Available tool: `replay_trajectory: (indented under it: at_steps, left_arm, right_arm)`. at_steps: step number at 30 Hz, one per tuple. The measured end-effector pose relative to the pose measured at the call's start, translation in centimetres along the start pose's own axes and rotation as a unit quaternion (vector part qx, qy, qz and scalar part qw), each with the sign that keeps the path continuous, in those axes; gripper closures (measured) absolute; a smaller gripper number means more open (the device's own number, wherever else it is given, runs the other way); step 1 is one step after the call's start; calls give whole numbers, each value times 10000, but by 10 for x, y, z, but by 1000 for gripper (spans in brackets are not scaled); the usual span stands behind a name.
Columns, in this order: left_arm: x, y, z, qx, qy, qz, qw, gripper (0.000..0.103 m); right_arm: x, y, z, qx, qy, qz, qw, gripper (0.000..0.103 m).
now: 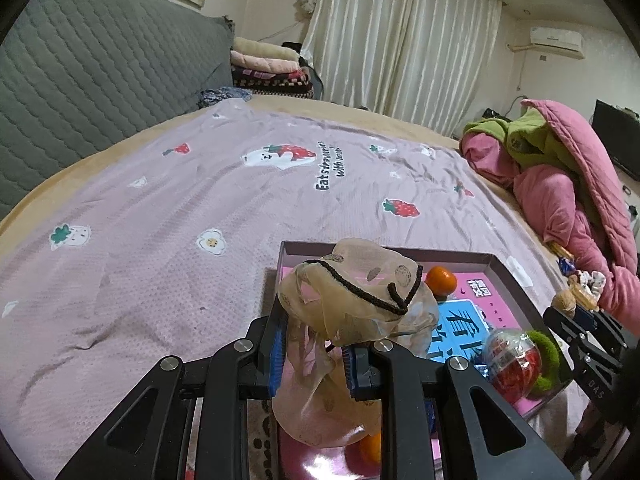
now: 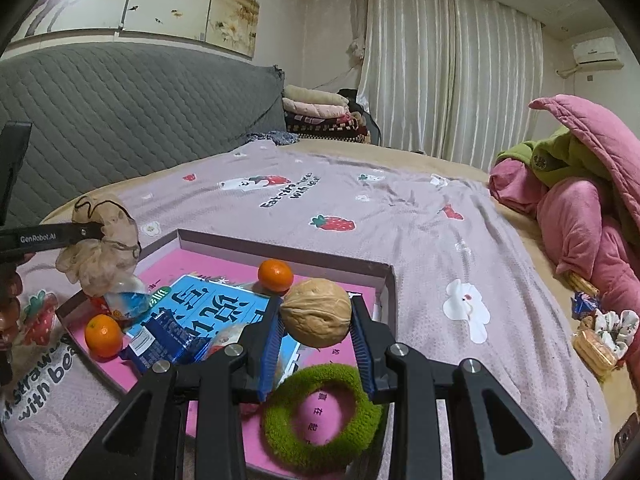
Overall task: Organize objects
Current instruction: 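Lower the mesh cloth into the tray with the left gripper while the right holds the walnut above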
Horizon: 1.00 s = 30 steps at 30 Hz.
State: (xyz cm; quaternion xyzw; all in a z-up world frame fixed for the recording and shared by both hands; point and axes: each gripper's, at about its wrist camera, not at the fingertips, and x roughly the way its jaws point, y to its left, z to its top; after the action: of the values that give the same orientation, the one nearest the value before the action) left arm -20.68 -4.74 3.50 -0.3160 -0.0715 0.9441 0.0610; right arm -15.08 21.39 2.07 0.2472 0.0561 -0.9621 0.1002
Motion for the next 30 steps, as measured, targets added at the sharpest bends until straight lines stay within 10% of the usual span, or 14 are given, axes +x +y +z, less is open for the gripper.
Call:
replay_trajectory:
  at_steps: [30]
  left_arm:
    - [47,-18,-2,161,453,-114,9988,79]
  right_arm:
    - [35,-3,0,-29,459,76,9989,69]
